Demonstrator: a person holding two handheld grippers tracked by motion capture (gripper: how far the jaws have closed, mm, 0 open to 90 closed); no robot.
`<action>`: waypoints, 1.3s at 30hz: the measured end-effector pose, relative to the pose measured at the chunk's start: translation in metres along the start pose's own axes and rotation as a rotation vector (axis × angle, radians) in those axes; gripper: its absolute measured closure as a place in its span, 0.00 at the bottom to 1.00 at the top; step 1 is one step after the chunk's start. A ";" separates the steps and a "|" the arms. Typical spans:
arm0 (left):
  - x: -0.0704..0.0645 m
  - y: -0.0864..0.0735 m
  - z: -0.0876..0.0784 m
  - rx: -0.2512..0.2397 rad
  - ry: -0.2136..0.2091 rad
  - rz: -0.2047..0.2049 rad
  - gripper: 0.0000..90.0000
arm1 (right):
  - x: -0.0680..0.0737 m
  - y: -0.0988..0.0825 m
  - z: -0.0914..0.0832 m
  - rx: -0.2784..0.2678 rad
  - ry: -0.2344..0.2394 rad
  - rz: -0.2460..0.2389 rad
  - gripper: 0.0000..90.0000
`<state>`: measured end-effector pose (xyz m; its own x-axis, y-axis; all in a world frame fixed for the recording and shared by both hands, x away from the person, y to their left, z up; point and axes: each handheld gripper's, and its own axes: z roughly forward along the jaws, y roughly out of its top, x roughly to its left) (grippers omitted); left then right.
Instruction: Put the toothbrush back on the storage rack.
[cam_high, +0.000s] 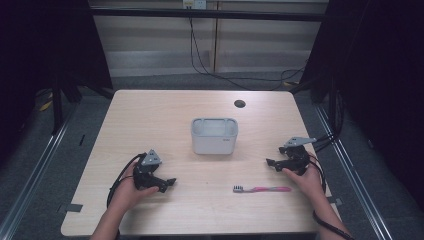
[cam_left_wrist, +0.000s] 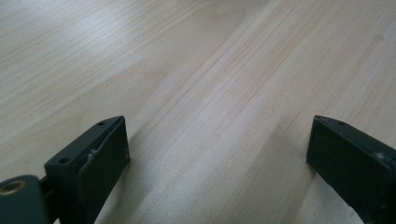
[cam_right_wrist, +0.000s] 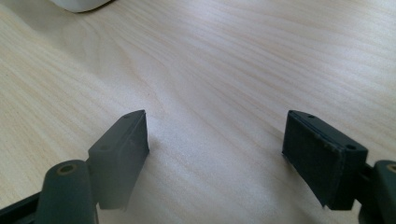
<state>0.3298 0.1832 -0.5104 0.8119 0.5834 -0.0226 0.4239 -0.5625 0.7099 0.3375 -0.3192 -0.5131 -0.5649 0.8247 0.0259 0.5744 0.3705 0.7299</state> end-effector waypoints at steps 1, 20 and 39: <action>0.000 0.000 0.000 0.000 0.000 0.000 0.06 | 0.000 0.000 0.000 0.000 0.000 0.000 0.24; 0.000 0.000 0.000 0.003 0.000 0.001 0.06 | 0.014 0.028 -0.018 0.131 0.112 -0.022 0.29; 0.000 0.000 0.000 -0.001 -0.002 0.000 0.06 | 0.061 0.049 -0.019 0.255 0.242 -0.276 0.37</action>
<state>0.3298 0.1832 -0.5104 0.8128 0.5820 -0.0237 0.4234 -0.5624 0.7102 0.3200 -0.2592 -0.4625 -0.8223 0.5680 0.0351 0.4936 0.6813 0.5405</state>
